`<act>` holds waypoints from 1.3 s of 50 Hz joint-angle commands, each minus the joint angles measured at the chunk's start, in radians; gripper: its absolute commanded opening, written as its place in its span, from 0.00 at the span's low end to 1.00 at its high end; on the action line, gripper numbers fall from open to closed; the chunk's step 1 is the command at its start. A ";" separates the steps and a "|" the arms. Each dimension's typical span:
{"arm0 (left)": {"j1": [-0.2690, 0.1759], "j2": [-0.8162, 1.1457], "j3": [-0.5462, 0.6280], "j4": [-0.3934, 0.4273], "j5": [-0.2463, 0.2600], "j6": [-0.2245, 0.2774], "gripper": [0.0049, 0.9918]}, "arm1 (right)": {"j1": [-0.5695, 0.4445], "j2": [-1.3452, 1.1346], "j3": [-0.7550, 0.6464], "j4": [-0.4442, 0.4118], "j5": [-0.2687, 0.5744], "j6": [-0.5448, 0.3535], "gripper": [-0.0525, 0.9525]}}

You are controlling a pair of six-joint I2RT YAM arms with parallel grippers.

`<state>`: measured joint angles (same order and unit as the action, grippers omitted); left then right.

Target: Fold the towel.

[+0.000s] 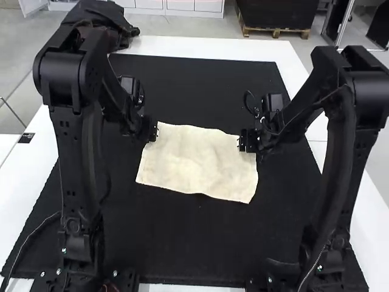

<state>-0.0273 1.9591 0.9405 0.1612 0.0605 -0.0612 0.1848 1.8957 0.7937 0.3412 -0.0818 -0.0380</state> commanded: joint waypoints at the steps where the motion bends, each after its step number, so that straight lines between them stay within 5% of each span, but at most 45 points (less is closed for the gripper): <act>1: 0.000 0.001 0.020 0.012 0.009 -0.005 0.97 | 0.024 0.005 0.001 0.025 0.051 -0.022 0.95; 25: -0.016 0.021 0.020 0.029 0.005 0.009 0.91 | 0.028 0.045 -0.036 0.058 0.100 -0.063 0.95; 35: -0.019 0.027 0.014 0.031 0.005 0.011 0.86 | 0.030 0.055 -0.037 0.064 0.047 -0.068 0.89; 38: -0.019 0.031 0.009 0.043 0.005 0.011 0.69 | 0.030 0.055 -0.039 0.064 0.043 -0.071 0.65; 41: -0.019 0.034 0.003 0.052 0.007 0.011 0.24 | 0.024 0.055 -0.044 0.082 -0.021 -0.076 0.12; 42: -0.017 0.035 -0.002 0.055 0.007 0.011 0.09 | 0.022 0.057 -0.044 0.084 -0.030 -0.074 0.02; 43: -0.016 0.035 -0.005 0.058 0.007 0.011 0.00 | 0.021 0.057 -0.044 0.084 -0.030 -0.074 0.04; 65: -0.011 -0.002 -0.019 0.123 0.012 0.044 0.02 | -0.010 0.017 -0.051 0.117 -0.033 -0.053 0.03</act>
<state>-0.0414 1.9820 0.9077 0.2760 0.0605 -0.0296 0.2001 1.9224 0.7547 0.4591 -0.1059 -0.1013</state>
